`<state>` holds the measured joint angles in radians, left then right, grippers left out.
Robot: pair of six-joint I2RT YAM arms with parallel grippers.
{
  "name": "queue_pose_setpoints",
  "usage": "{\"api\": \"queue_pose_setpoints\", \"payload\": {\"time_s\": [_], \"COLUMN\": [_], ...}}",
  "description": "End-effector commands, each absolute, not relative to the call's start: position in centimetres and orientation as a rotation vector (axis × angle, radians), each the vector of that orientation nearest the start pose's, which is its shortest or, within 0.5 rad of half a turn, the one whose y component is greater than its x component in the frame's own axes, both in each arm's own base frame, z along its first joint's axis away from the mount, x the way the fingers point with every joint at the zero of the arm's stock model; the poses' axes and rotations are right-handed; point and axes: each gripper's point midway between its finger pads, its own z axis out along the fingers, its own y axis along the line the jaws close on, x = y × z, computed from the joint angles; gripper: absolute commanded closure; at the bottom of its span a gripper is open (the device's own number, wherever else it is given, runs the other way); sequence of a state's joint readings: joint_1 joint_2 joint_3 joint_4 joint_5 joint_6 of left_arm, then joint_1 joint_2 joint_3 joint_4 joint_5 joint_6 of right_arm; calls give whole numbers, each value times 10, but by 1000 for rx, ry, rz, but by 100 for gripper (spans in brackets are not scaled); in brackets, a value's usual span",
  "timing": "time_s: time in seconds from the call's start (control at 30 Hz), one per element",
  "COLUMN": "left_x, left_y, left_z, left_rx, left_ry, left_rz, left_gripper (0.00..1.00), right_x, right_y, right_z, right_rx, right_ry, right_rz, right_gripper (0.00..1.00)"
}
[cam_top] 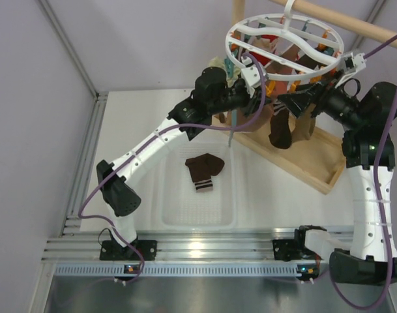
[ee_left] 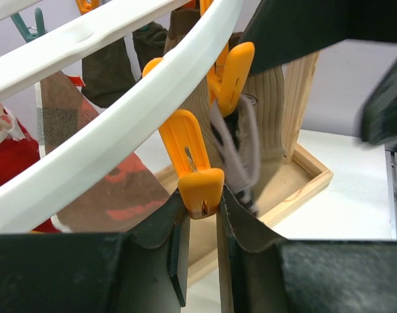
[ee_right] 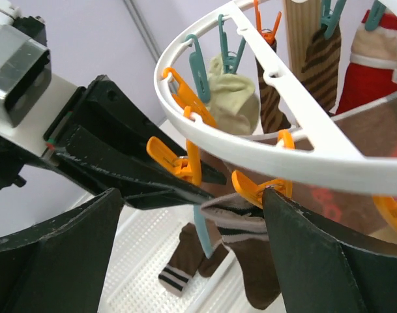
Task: Clip the socks to the hanger
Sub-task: Open the clamp at the hanger.
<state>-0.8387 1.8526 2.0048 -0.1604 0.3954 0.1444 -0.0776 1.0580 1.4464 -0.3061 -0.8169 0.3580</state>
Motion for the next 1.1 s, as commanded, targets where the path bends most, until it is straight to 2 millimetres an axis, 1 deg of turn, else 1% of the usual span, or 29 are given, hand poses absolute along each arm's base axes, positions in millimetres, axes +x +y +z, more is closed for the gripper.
{"api": "queue_pose_setpoints", "payload": {"time_s": [0.0, 0.03, 0.1, 0.27, 0.3, 0.43, 0.53, 0.57, 0.67, 0.7, 0.73, 0.77, 0.8, 0.87, 0.97, 1.0, 1.07], "left_x": [305, 305, 303, 301, 301, 299, 299, 300, 300, 300, 300, 299, 300, 301, 300, 299, 301], "left_y": [-462, -462, -463, -466, -467, -468, -468, -468, -468, -468, -468, -468, -468, -468, -469, -469, -470], "left_z": [451, 451, 452, 450, 448, 447, 447, 447, 447, 447, 447, 448, 445, 446, 444, 444, 443], "left_rx": [1091, 1090, 1093, 1105, 1106, 1110, 1107, 1105, 1107, 1106, 1105, 1105, 1107, 1105, 1108, 1109, 1108], "left_ry": [1187, 1192, 1195, 1208, 1213, 1213, 1215, 1217, 1217, 1218, 1218, 1217, 1222, 1223, 1226, 1225, 1230], "left_rz": [-901, -904, -907, -914, -915, -921, -922, -920, -919, -920, -918, -920, -918, -918, -926, -927, -925], "left_gripper": [100, 100, 100, 100, 100, 100, 100, 100, 100, 100, 100, 100, 100, 100, 100, 100, 100], "right_x": [297, 300, 302, 307, 308, 312, 311, 307, 302, 298, 295, 293, 292, 285, 276, 274, 272], "right_y": [128, 131, 141, 151, 155, 160, 157, 155, 148, 142, 138, 134, 125, 114, 116, 118, 127], "right_z": [474, 472, 470, 471, 470, 465, 468, 472, 475, 469, 474, 473, 473, 475, 483, 491, 495], "right_rx": [-346, -348, -343, -322, -320, -318, -293, -289, -270, -252, -258, -252, -232, -211, -234, -235, -258], "right_ry": [1500, 1503, 1499, 1467, 1468, 1477, 1463, 1451, 1456, 1490, 1486, 1501, 1511, 1538, 1517, 1487, 1472], "right_rz": [868, 861, 852, 846, 847, 819, 807, 800, 764, 741, 715, 702, 675, 652, 685, 710, 777], "right_gripper": [13, 17, 20, 23, 24, 27, 29, 29, 31, 31, 32, 32, 31, 31, 32, 33, 35]}}
